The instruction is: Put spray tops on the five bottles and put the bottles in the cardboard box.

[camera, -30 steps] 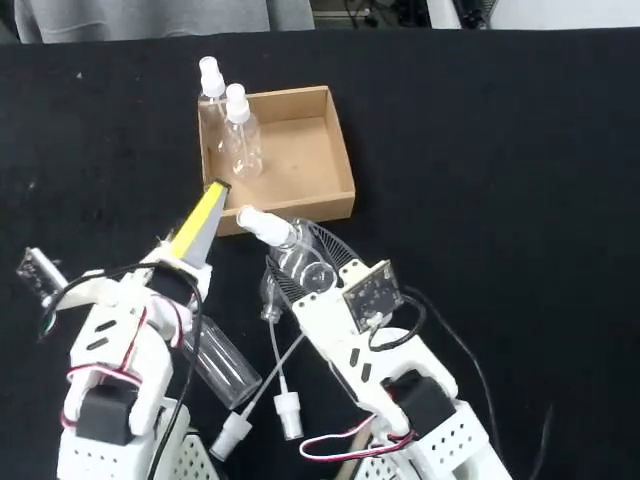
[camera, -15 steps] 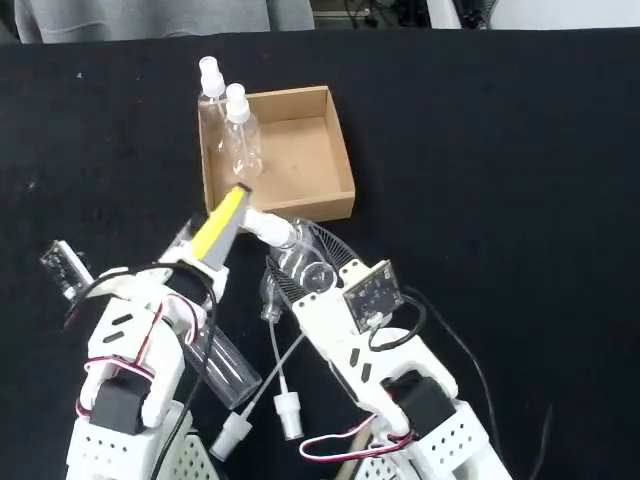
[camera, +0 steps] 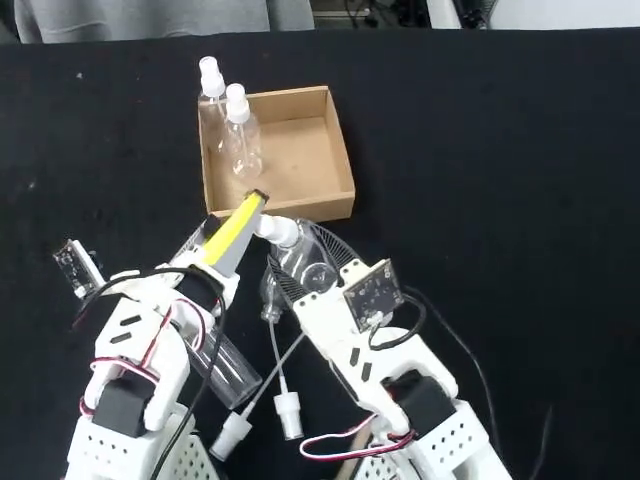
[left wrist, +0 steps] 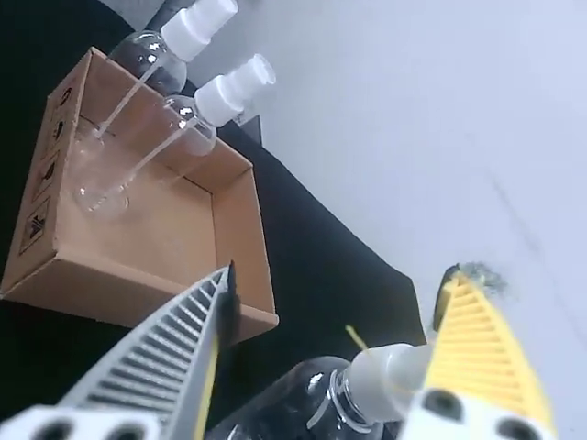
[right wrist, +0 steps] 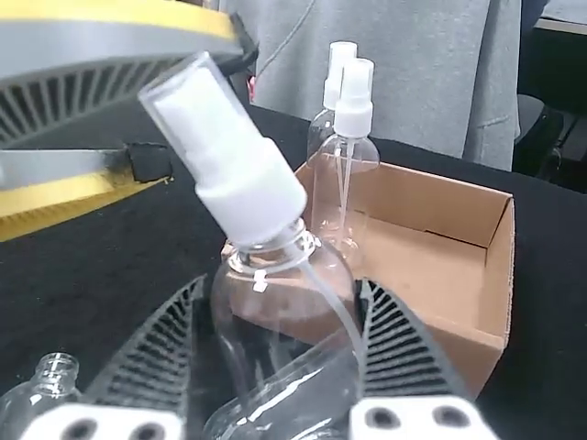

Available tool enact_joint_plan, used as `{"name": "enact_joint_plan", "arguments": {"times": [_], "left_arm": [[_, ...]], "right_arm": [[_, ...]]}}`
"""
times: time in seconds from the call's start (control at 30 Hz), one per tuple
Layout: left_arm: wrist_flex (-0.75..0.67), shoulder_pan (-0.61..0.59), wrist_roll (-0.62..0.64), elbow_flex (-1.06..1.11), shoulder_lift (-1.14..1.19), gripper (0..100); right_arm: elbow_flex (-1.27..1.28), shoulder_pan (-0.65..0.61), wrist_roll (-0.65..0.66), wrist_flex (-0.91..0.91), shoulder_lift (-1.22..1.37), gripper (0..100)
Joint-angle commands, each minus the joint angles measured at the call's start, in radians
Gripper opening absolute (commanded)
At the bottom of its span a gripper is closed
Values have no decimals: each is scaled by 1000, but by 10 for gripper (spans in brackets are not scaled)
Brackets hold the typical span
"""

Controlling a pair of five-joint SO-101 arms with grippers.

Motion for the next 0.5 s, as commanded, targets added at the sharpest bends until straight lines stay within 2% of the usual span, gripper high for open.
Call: {"name": "enact_joint_plan", "arguments": {"times": [0.0,0.1,0.33,0.47], "left_arm": [[-9,16,-5,-38,3,332],[-9,8,40,-54,3,332],[-15,-114,133,-88,3,332],[-15,-143,161,-90,3,332]], "right_arm": [[-4,-23,2,-28,-101,78],[-4,-23,2,-28,-101,78],[-4,-21,-6,-35,-101,79],[-5,-21,-6,-38,-101,79]]}}
